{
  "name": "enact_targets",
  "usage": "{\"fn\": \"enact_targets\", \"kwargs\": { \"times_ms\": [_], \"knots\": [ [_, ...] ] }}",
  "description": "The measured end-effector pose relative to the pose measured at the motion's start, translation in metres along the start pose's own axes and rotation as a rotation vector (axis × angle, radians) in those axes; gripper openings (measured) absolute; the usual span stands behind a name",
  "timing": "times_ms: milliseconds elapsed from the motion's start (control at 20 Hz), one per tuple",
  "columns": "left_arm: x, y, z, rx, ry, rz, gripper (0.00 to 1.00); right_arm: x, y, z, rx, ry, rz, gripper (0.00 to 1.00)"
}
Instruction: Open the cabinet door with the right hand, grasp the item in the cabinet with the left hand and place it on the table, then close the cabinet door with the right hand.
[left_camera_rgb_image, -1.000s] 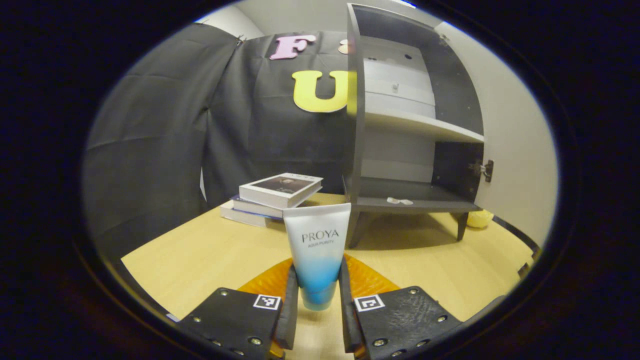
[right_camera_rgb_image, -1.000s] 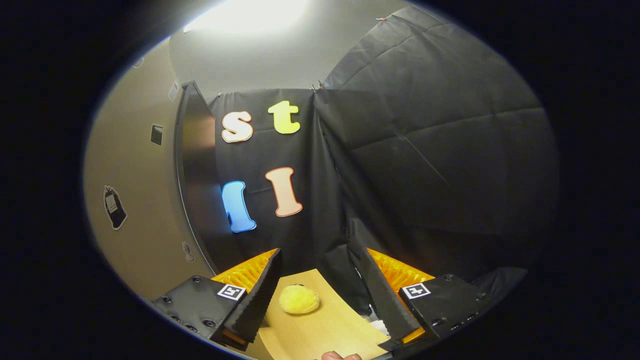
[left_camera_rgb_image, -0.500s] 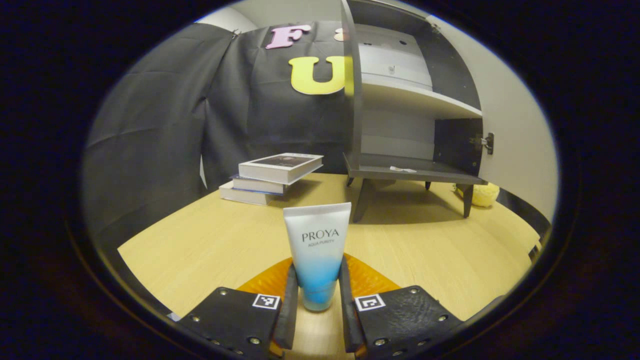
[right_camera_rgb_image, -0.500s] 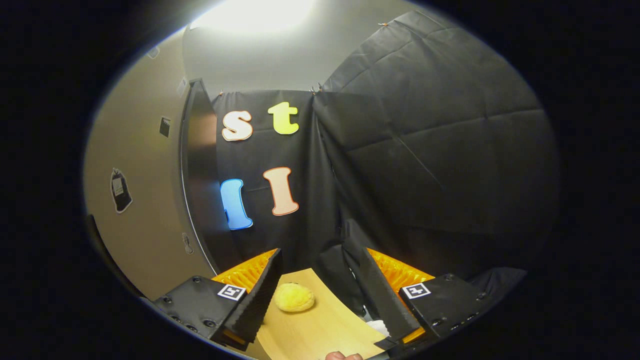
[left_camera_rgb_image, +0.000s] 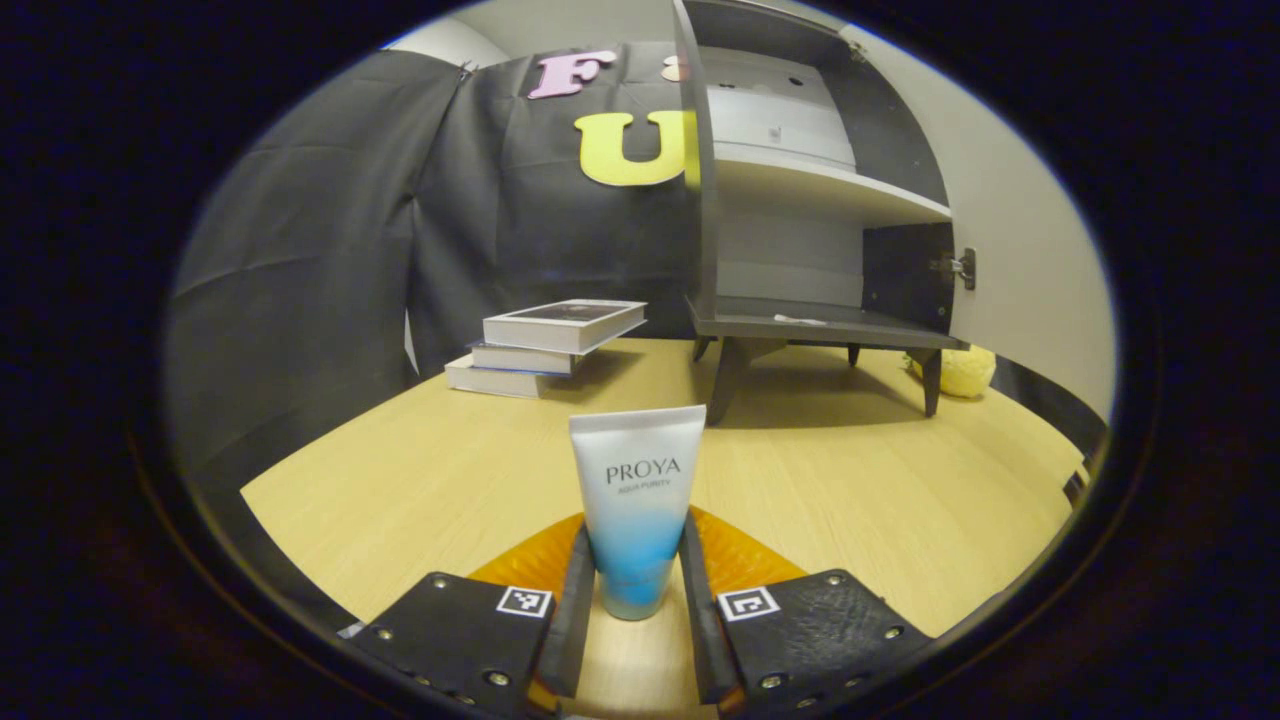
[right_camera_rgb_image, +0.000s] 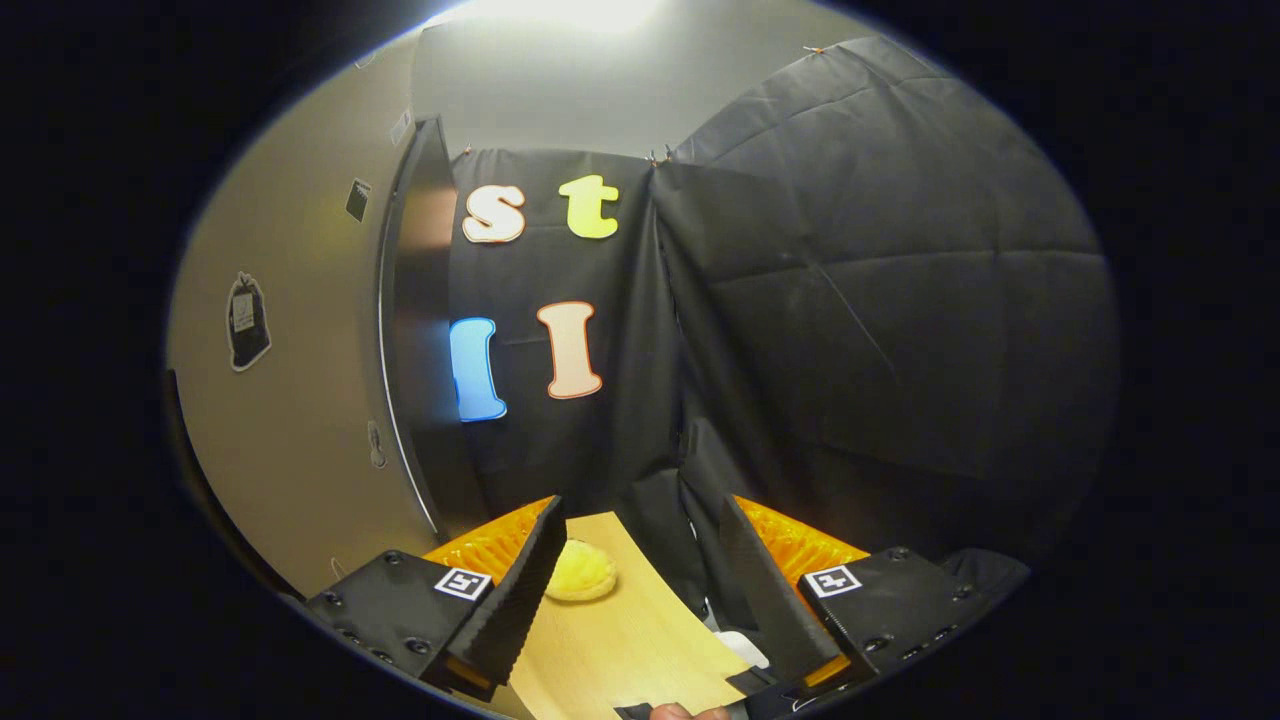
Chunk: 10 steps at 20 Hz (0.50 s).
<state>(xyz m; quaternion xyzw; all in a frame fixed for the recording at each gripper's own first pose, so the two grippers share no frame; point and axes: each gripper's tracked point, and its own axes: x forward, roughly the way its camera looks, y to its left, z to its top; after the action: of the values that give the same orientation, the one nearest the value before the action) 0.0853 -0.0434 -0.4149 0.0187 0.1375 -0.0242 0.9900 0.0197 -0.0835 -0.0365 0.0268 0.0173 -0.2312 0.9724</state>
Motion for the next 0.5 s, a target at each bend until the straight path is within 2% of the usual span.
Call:
{"fn": "enact_targets", "kwargs": {
  "times_ms": [50,150,200,350,500],
  "knots": [
    [-0.001,-0.001,0.001,0.012,0.001,-0.005,0.53,-0.001,-0.001,0.002,0.007,-0.002,-0.002,0.98],
    [-0.008,-0.005,0.004,0.028,0.009,-0.043,0.43,-0.002,-0.004,0.005,0.016,-0.014,0.000,0.98],
    [-0.015,-0.002,0.014,0.029,-0.005,-0.039,0.44,-0.003,-0.006,0.006,0.012,-0.021,-0.004,0.98],
    [-0.034,0.002,0.036,-0.019,-0.013,-0.053,0.97,-0.001,-0.012,0.000,-0.002,-0.016,0.001,0.98],
    [-0.055,0.008,0.068,-0.012,-0.047,-0.042,0.97,0.000,-0.016,-0.006,-0.045,-0.008,0.010,0.98]
  ]
}}
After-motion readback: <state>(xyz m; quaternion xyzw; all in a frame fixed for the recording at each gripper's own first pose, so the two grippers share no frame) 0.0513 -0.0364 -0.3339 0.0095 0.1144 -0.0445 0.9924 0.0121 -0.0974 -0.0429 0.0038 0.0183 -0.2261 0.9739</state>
